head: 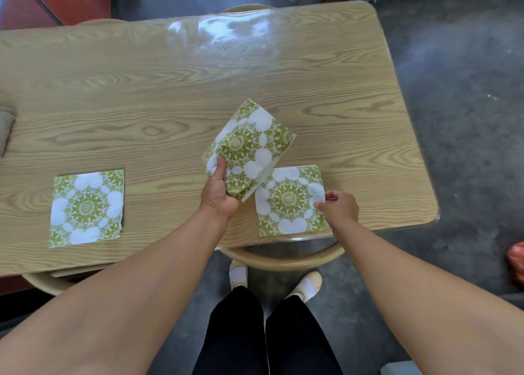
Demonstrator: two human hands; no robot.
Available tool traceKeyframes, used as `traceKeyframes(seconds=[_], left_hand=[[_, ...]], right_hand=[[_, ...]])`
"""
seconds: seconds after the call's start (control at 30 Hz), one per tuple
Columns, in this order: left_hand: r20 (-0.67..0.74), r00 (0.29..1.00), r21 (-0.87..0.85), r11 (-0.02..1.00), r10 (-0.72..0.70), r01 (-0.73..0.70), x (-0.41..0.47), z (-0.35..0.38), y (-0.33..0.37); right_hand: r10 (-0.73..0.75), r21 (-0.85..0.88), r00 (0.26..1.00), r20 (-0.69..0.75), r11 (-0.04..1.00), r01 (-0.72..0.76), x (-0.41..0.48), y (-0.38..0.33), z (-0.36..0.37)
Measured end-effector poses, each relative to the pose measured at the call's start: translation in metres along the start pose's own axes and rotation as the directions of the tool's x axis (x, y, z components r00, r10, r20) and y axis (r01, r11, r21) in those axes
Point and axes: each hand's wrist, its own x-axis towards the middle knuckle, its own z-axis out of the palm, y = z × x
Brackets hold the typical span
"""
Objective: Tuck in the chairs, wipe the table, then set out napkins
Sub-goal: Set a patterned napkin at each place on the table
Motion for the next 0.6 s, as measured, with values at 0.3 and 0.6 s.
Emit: traceKeyframes(seconds=[0.3, 0.6], left_hand=[[-0.084, 0.996, 0.085, 0.996, -0.028, 0.035, 0.002, -0.004, -0.011], [-0.061, 0.998, 0.07, 0.997, -0.023, 0.027, 0.002, 0.004, -0.009]], right_hand=[[0.022, 0.001, 0.998, -0.052, 1.0, -0.022, 0.004, -0.002, 0.0], [0.106, 0.05, 0.992, -0.065, 0.993, -0.103, 0.005, -0.004, 0.011]])
